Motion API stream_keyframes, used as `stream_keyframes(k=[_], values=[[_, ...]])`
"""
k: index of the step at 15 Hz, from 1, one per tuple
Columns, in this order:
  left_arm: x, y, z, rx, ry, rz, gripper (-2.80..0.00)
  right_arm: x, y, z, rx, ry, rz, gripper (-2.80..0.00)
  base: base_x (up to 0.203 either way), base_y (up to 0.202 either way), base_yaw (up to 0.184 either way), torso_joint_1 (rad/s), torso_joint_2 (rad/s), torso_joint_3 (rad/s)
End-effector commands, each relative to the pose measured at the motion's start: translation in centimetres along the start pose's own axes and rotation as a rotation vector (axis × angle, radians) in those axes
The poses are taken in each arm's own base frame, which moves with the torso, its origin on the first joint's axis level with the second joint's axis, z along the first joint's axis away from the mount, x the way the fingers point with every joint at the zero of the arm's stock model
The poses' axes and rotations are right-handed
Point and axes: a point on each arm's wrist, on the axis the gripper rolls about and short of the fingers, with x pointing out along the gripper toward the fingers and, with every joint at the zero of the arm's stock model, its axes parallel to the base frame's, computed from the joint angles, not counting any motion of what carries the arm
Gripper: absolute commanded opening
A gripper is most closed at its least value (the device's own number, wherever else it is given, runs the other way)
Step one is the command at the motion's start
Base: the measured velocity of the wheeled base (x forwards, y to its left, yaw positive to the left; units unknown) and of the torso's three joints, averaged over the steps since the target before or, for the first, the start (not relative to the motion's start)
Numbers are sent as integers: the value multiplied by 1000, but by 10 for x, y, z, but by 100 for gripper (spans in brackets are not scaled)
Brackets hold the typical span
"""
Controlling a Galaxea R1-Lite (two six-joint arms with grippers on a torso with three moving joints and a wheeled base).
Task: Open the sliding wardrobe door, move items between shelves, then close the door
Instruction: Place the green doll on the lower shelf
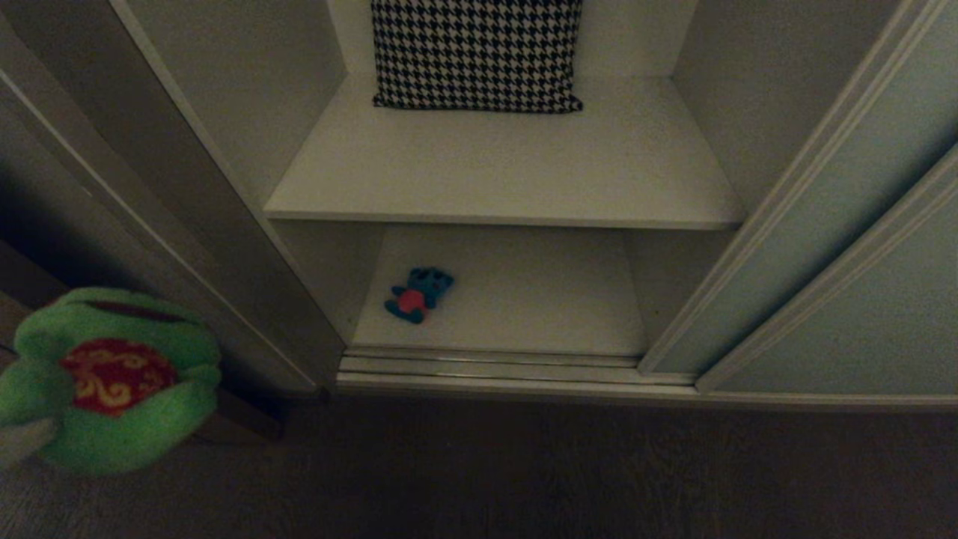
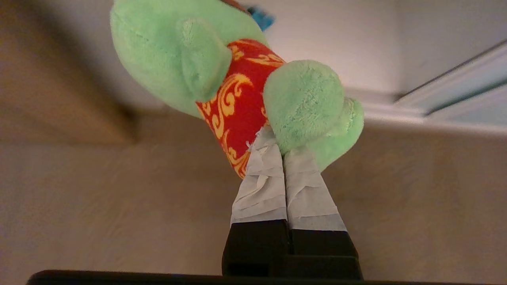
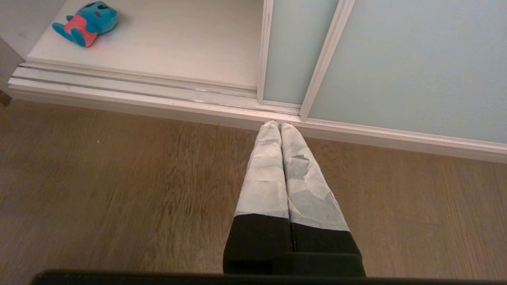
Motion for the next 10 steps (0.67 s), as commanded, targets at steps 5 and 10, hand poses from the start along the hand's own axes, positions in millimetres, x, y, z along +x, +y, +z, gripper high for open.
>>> stream_keyframes(k=[5, 10], values=[[-22, 11, -110, 106, 16, 117, -280, 0, 0, 0, -1, 0, 1, -280, 0, 0, 0, 0, 0, 0], [-9, 18, -144, 213, -95, 115, -280, 0, 0, 0, -1, 0, 1, -280, 0, 0, 0, 0, 0, 0]])
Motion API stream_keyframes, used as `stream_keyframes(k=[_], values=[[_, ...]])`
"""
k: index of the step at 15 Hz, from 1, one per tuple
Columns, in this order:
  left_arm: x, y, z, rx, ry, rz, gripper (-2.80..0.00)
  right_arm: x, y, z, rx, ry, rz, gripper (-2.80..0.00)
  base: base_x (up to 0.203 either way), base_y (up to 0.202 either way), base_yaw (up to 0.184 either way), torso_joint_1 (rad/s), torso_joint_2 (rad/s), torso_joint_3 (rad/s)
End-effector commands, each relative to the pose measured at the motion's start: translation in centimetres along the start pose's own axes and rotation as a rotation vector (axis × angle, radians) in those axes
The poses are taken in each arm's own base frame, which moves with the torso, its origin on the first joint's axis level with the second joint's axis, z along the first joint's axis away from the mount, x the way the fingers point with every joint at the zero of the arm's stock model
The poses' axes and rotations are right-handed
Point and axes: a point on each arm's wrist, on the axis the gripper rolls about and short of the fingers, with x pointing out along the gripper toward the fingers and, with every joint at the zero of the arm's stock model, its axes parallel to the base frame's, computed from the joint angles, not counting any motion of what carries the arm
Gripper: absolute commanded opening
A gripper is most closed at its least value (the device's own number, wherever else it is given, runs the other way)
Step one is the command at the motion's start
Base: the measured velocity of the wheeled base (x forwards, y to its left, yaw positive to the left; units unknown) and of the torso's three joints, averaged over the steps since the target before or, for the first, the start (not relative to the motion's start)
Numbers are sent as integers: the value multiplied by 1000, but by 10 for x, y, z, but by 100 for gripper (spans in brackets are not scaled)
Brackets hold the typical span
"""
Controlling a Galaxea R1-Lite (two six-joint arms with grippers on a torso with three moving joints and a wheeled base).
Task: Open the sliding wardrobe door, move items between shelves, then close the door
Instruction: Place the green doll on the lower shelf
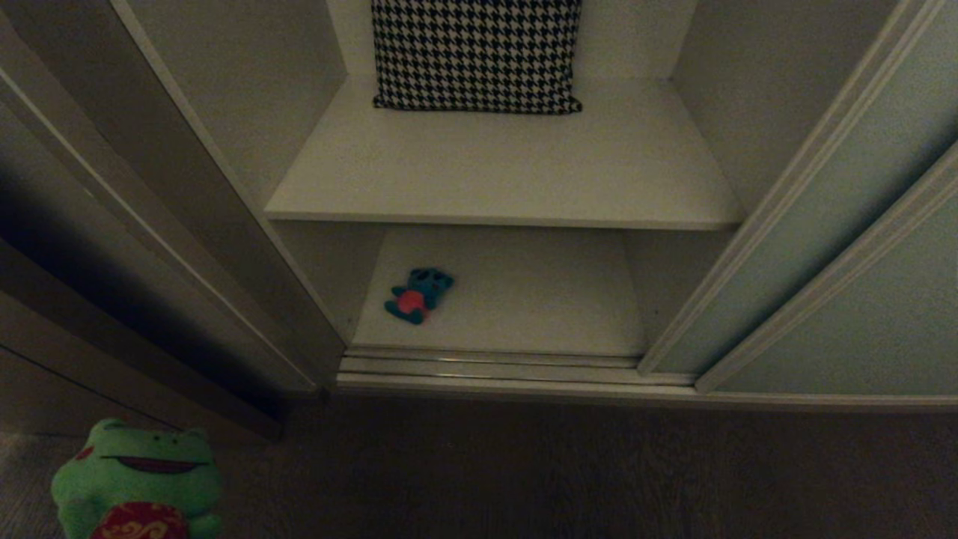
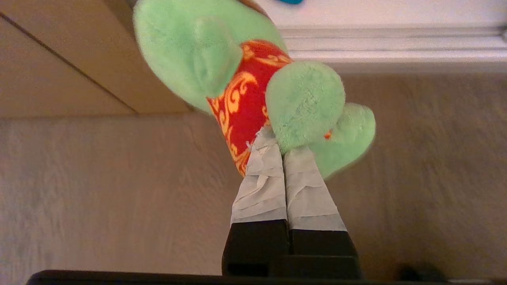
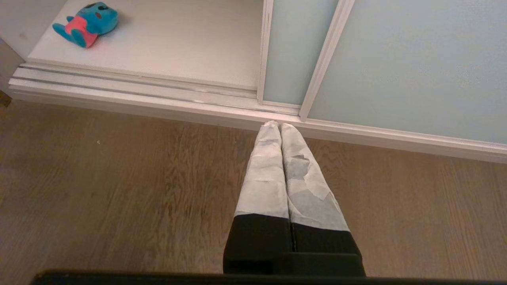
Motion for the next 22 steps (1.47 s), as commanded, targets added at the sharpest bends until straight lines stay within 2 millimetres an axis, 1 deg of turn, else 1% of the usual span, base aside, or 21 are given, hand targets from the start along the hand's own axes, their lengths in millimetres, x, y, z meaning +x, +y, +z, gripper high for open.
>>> stream_keyframes(k=[1, 3, 4, 13, 14, 16, 22], values=[[-2, 0, -3, 17, -135, 7, -280, 0, 0, 0, -1, 0, 1, -280, 0, 0, 0, 0, 0, 0], [-13, -2, -12, 24, -178, 5, -280, 0, 0, 0, -1, 0, 1, -280, 0, 0, 0, 0, 0, 0], [-15, -2, -15, 25, -189, 7, -280, 0, 0, 0, -1, 0, 1, -280, 0, 0, 0, 0, 0, 0], [-13, -1, -18, -23, -215, 43, -280, 0, 0, 0, -1, 0, 1, -280, 0, 0, 0, 0, 0, 0], [-13, -1, -19, -15, -207, 47, -280, 0, 0, 0, -1, 0, 1, -280, 0, 0, 0, 0, 0, 0], [-12, -1, -26, 19, -130, 60, -280, 0, 0, 0, -1, 0, 1, -280, 0, 0, 0, 0, 0, 0], [-11, -1, -25, -5, -141, 67, -280, 0, 0, 0, -1, 0, 1, -280, 0, 0, 0, 0, 0, 0]])
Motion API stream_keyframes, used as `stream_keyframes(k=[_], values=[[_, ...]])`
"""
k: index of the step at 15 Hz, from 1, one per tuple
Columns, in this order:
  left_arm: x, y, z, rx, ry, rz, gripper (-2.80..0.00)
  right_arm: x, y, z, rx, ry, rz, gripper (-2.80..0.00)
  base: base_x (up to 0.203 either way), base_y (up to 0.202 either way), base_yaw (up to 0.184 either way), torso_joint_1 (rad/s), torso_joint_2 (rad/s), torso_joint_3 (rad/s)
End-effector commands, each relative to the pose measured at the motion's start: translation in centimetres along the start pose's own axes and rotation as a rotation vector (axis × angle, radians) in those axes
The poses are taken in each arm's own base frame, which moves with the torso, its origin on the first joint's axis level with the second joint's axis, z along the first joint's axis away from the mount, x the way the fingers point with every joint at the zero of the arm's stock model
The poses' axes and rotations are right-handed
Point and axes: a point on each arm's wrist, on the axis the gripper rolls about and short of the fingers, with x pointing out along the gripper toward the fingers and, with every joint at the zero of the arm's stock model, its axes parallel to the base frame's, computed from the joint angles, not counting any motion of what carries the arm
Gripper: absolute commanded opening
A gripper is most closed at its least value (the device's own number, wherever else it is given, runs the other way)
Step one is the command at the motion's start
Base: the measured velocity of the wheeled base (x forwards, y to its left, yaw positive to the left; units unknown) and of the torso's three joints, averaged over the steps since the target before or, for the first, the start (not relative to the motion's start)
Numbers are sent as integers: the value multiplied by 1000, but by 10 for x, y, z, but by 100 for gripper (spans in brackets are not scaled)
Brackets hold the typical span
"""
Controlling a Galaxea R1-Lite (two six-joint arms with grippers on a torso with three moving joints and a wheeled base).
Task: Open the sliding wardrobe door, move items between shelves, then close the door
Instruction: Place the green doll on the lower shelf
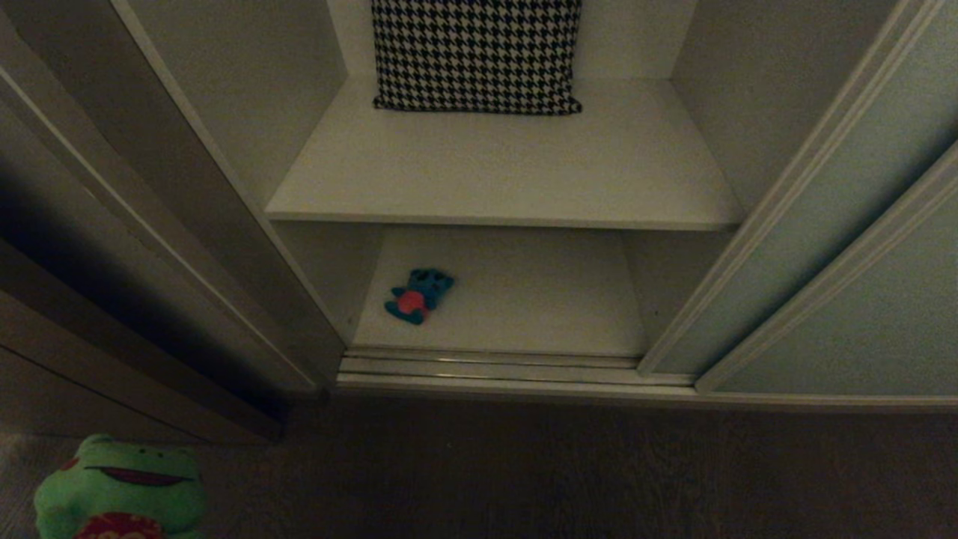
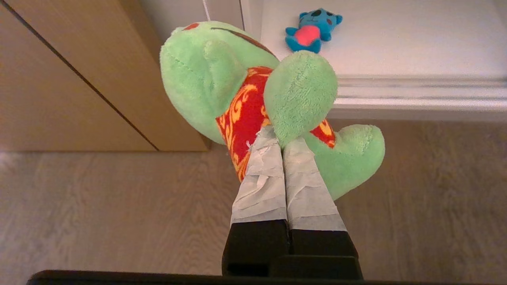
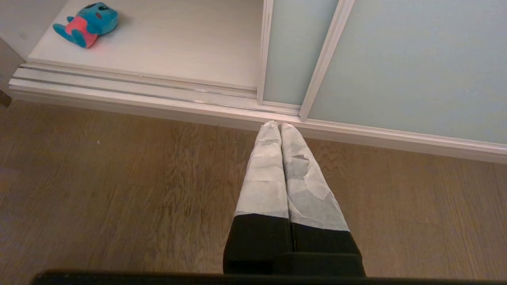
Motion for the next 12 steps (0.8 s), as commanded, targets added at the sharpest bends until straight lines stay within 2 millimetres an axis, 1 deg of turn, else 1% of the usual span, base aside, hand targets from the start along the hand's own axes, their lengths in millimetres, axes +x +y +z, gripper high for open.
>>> stream_keyframes(k=[1, 5, 12], values=[[0, 0, 0, -3, 4, 0, -280, 0, 0, 0, 0, 0, 1, -280, 0, 0, 0, 0, 0, 0], [0, 0, 0, 9, 10, -3, -280, 0, 0, 0, 0, 0, 1, -280, 0, 0, 0, 1, 2, -27], [0, 0, 0, -8, 5, 0, -280, 0, 0, 0, 0, 0, 1, -280, 0, 0, 0, 4, 4, -182]])
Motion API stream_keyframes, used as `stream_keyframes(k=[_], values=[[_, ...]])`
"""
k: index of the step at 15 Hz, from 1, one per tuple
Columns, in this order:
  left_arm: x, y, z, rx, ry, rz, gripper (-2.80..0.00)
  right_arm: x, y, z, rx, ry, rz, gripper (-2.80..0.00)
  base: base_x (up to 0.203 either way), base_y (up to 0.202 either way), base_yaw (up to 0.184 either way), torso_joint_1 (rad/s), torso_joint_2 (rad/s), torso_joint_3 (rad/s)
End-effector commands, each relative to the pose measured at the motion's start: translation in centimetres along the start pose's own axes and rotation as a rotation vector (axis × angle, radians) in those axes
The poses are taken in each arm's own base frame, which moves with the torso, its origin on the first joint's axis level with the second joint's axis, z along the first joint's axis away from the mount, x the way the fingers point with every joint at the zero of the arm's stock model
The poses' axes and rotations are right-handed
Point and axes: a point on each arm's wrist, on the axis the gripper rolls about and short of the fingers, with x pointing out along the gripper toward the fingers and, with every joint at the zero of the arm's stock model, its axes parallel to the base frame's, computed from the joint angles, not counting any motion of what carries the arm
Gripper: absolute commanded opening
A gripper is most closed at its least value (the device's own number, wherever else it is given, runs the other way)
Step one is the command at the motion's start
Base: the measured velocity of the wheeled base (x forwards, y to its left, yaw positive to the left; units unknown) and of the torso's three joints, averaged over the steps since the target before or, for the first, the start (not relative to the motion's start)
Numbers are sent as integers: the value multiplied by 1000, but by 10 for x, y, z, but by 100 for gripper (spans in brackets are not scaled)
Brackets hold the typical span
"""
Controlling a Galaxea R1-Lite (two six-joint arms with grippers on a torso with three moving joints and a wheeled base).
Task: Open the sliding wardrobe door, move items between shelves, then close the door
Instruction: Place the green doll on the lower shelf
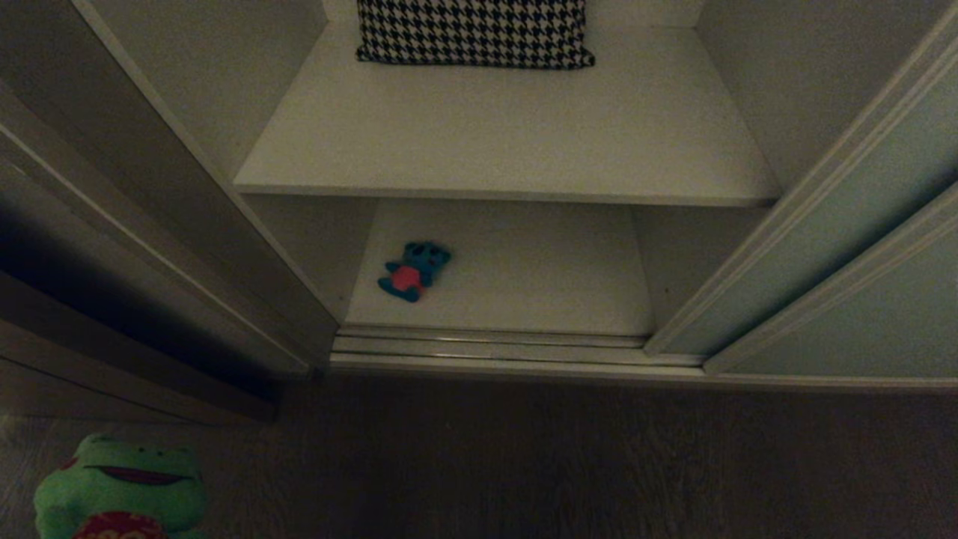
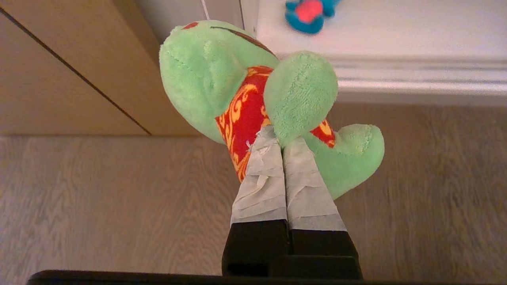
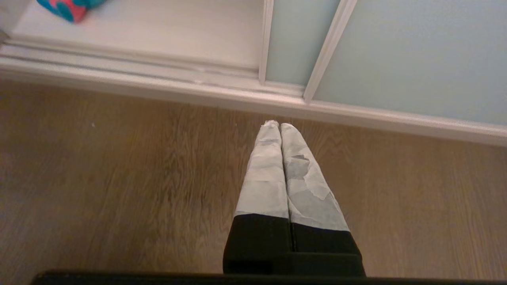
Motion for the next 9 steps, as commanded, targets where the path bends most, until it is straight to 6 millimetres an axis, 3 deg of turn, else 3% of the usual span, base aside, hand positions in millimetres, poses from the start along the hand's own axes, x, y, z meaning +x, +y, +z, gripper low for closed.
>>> stream_keyframes(k=[1, 9], values=[[0, 0, 0, 0, 6, 0, -280, 0, 0, 0, 0, 0, 1, -280, 0, 0, 0, -2, 2, -194], [0, 0, 0, 2, 4, -1, -280, 0, 0, 0, 0, 0, 1, -280, 0, 0, 0, 3, 2, -197]])
